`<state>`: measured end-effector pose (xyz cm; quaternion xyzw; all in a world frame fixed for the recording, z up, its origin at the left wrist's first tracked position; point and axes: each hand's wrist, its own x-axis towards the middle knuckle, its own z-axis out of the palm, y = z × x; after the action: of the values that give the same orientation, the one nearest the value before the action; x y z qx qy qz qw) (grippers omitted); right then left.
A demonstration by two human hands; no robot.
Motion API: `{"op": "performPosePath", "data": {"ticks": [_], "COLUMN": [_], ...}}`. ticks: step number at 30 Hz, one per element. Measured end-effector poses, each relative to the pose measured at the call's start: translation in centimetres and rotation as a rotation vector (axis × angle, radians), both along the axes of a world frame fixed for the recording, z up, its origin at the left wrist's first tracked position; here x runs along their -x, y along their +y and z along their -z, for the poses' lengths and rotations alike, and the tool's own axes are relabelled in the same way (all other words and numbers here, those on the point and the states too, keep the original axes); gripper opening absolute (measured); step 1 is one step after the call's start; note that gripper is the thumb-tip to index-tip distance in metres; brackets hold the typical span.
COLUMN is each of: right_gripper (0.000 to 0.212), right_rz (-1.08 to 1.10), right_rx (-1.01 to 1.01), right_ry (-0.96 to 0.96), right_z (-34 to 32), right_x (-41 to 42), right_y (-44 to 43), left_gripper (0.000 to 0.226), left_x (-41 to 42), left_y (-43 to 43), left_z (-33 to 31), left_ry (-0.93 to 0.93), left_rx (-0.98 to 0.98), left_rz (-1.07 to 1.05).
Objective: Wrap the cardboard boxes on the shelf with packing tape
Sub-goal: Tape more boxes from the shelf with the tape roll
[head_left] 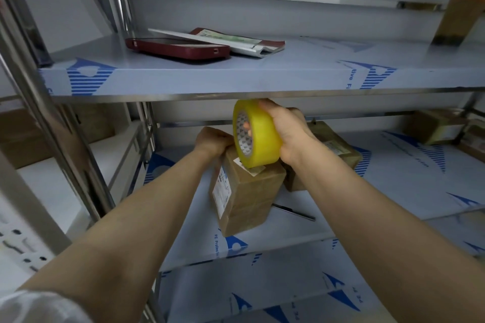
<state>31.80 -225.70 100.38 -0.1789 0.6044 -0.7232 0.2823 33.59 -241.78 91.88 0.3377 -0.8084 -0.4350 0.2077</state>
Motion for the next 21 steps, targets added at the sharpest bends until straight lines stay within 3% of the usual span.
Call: {"op": "performPosePath", "data": {"ticks": [4, 12, 21], "right_gripper": [0.03, 0.027, 0.03], "right_rz": [-0.038, -0.074, -0.13], "right_rx": [-0.117, -0.14, -0.237], "right_ry": [0.06, 0.011, 0.083], "right_z": [-0.5, 0.5, 3.4], "right_x": [-1.0, -2.3, -3.6], "right_y": [1.2, 3.6, 7.2], "left_gripper": [0.026, 0.038, 0.018], "left_x": [0.4, 1.2, 1.8], "left_y": [-0.3, -0.1, -0.9], "left_z": [0.5, 0.9, 1.6], "left_ry": [0.022, -0.054, -0.015], "left_rx": [-0.075, -0.065, -0.067], "left_rz": [-0.076, -0.144, -0.126]}}
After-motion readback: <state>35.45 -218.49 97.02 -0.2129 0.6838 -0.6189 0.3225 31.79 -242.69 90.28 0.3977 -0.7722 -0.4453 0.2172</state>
